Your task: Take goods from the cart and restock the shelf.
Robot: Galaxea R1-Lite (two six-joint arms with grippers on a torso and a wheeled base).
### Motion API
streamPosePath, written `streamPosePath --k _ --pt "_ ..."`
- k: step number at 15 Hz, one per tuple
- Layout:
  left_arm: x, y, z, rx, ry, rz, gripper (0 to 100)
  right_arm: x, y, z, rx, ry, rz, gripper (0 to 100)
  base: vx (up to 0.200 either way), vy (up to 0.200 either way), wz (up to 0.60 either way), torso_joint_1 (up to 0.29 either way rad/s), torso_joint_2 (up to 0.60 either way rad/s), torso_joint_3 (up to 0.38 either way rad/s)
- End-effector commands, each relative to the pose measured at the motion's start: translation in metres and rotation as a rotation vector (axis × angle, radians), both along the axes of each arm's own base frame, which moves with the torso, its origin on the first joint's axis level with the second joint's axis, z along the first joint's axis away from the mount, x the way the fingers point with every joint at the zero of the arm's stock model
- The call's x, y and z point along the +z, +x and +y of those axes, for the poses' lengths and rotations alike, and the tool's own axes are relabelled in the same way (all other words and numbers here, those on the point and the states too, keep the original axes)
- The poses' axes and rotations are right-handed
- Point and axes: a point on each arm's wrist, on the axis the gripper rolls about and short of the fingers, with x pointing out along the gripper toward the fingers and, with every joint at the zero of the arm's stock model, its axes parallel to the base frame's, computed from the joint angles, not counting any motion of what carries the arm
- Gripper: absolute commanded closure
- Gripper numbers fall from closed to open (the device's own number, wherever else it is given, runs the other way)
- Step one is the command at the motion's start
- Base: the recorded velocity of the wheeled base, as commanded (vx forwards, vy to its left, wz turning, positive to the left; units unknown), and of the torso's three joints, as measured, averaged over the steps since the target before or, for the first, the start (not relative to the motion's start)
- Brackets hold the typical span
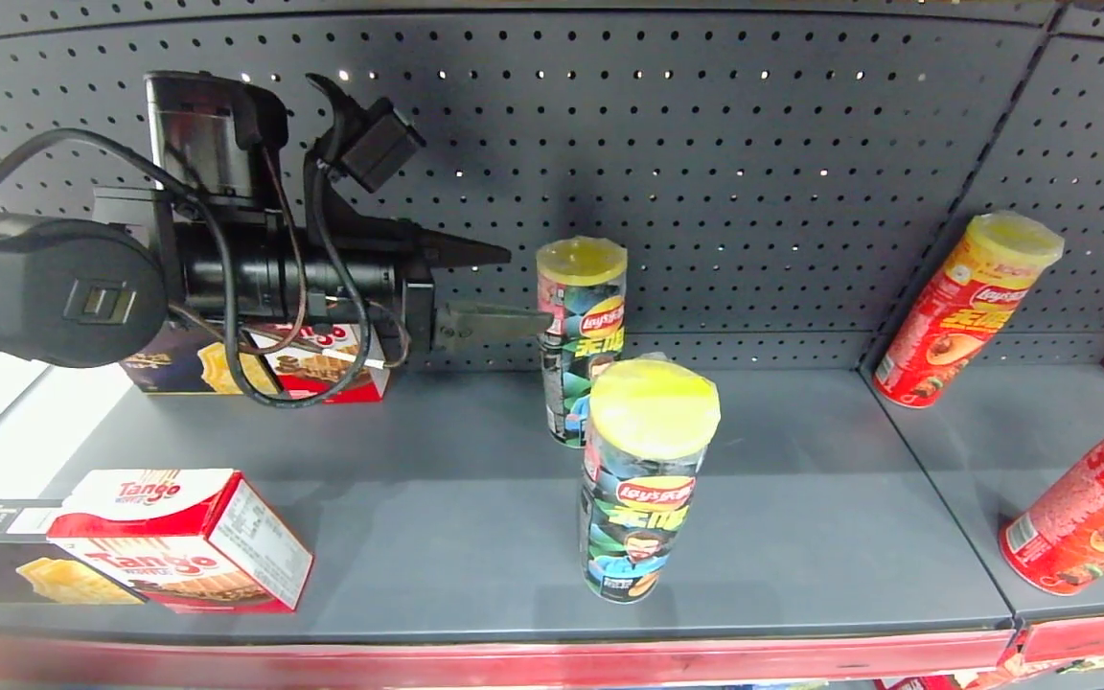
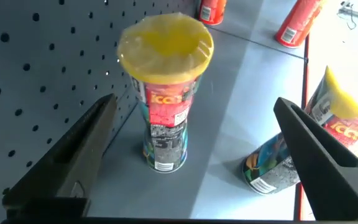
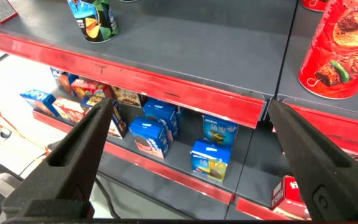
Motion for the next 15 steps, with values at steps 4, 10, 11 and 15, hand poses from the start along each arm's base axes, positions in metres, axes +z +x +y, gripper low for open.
streamPosePath --k 4,10,11,15 --pt "-0.03 -0.003 0.001 0.081 0.133 -0.034 0 0.0 0.0 0.0 0.001 0.0 -0.001 0 0.0 0.0 0.0 0.0 0.0 0.0" --pt "-0.041 -0.003 -0.015 0.196 0.202 -0.047 0 0.0 0.0 0.0 0.001 0.0 -0.001 0 0.0 0.0 0.0 0.0 0.0 0.0" --pt "-0.045 -0.002 -0.02 0.195 0.203 -0.044 0 0.0 0.0 0.0 0.001 0.0 -0.001 0 0.0 0.0 0.0 0.0 0.0 0.0" --pt "-0.056 0.008 -0.026 0.228 0.22 -0.031 0 0.0 0.0 0.0 0.001 0.001 0.0 0 0.0 0.0 0.0 0.0 0.0 0.0"
